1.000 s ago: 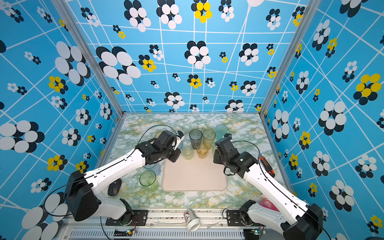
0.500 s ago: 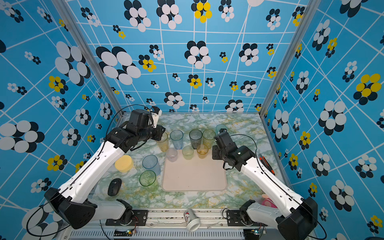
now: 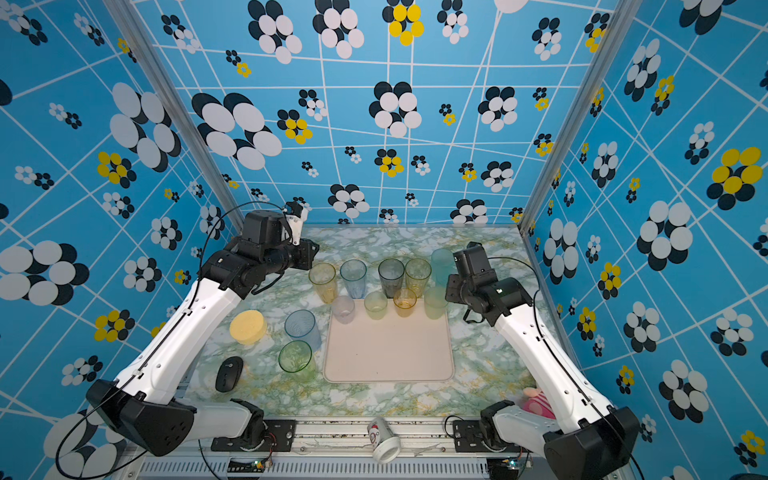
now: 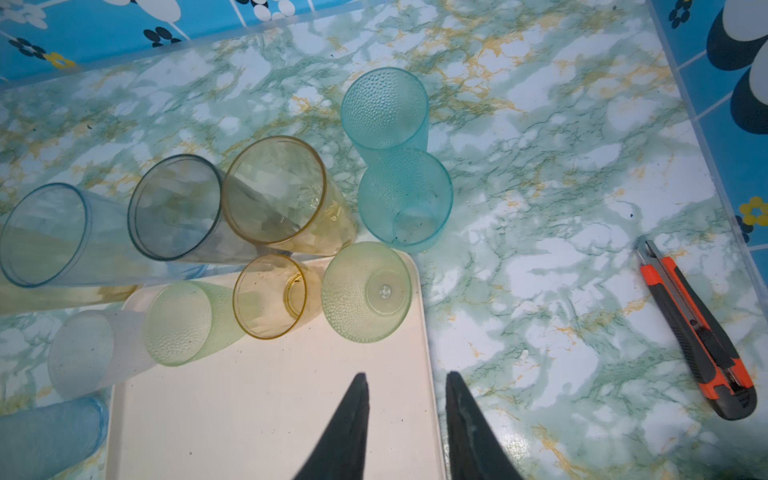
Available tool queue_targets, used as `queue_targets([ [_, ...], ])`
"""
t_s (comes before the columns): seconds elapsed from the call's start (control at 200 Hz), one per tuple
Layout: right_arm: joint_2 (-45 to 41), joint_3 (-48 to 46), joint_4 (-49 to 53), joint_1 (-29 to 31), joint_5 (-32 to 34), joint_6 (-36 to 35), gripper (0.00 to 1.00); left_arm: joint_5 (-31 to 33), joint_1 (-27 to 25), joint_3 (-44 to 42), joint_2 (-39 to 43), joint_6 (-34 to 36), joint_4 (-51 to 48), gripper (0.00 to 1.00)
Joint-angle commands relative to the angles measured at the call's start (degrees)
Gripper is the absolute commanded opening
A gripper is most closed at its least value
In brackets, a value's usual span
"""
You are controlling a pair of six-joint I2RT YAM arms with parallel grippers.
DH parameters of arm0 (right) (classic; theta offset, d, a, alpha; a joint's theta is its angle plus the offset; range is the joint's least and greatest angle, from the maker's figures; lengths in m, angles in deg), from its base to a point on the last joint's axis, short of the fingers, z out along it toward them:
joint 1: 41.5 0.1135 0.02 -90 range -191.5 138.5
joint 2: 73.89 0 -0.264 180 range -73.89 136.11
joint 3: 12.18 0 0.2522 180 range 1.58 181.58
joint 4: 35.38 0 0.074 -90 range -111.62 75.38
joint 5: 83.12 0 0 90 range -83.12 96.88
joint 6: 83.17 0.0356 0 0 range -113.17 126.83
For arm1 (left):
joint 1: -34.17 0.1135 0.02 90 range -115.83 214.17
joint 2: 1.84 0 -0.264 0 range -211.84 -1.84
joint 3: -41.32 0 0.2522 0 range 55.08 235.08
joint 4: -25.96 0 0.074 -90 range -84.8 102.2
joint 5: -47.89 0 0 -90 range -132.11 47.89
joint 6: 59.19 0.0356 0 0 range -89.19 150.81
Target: Place the glasses into the tray
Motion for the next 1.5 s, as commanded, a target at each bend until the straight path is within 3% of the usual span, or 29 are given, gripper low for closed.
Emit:
queue_targets([
  [0.0,4.69,3.79,1.80,-3.06,-3.53,-1.73,0.31,-2.16,0.33,-0.19,-1.88,1.20,1.97,0.25],
  [0.425,17.93,10.44,2.94,-12.04,-8.92,-3.64,0.27,-1.01,2.37,-3.55,-0.81,5.28,0.23,0.26],
  [1.025,32.20,17.86,2.50,-12.54,-11.07,-4.60,0.21,-3.74,5.05,-5.15,-1.47,5.28,1.16,0.26],
  [1.494,33.88,18.88,3.84,-12.54,-9.07,-4.96,0.19,-4.97,5.72,-5.08,-2.62,5.06,1.92,0.25],
])
